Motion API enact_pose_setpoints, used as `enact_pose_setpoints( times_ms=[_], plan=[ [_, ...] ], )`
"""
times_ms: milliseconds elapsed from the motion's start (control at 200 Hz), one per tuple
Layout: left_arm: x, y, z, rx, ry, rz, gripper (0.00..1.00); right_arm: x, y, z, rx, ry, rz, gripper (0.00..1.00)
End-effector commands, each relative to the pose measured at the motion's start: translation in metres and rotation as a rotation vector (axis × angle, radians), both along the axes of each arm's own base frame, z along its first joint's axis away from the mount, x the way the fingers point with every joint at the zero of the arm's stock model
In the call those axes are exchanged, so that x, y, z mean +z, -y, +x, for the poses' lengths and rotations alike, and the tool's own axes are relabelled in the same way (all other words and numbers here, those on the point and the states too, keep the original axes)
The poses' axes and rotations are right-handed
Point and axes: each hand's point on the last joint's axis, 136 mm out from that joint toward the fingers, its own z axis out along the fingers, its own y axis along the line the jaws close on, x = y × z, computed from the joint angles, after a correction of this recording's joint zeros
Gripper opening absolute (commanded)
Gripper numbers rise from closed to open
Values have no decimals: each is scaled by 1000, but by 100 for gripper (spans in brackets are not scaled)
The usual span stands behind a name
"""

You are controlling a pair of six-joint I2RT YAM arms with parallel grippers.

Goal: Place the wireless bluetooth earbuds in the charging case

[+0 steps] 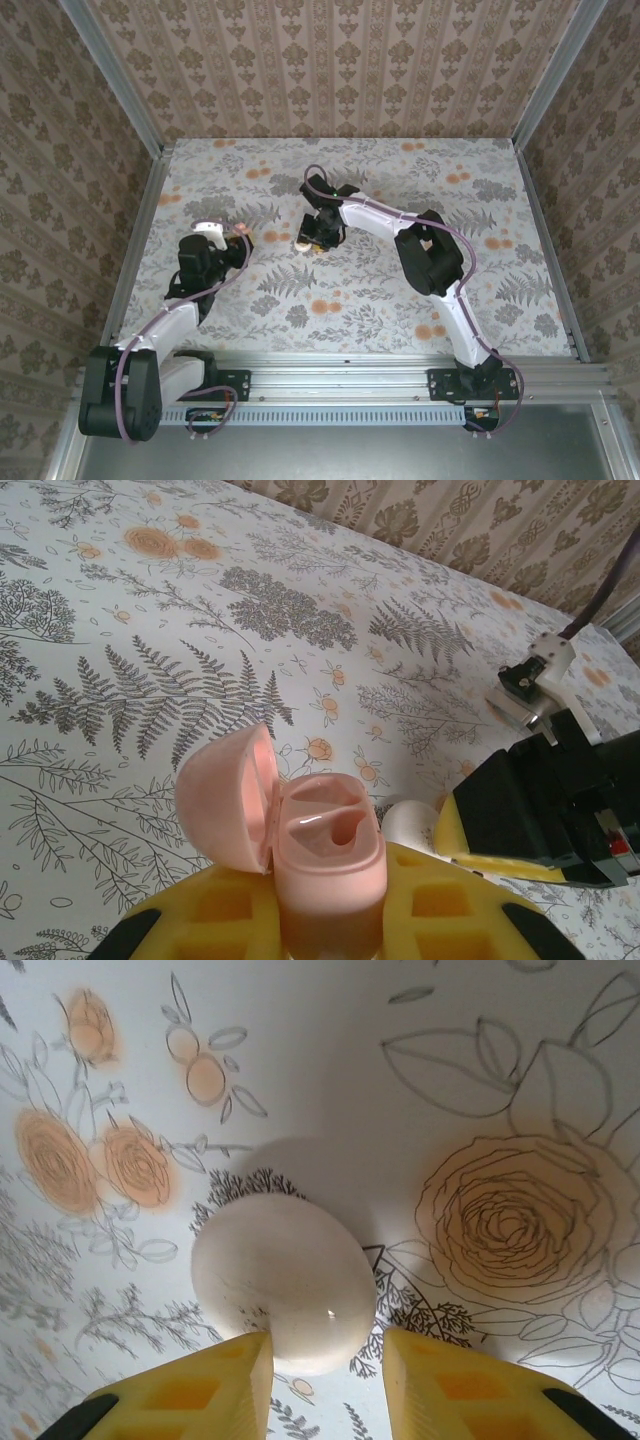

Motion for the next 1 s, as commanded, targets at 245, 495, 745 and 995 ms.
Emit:
enact_pose_setpoints(
  times_ms=[245, 495, 745, 995],
  plan=[
    [-5, -1, -2, -8, -6, 8, 9, -3, 8, -34, 200, -104, -42, 32],
    [-6, 0, -2, -12, -13, 5, 9, 24, 16, -47, 265, -81, -74, 32],
    [-5, 0, -2, -11, -12, 4, 9, 44, 43, -29, 258, -1, -197, 32],
    [-4, -1, -2, -10, -11, 10, 9, 34, 35, -2, 235, 11, -181, 35]
  ],
)
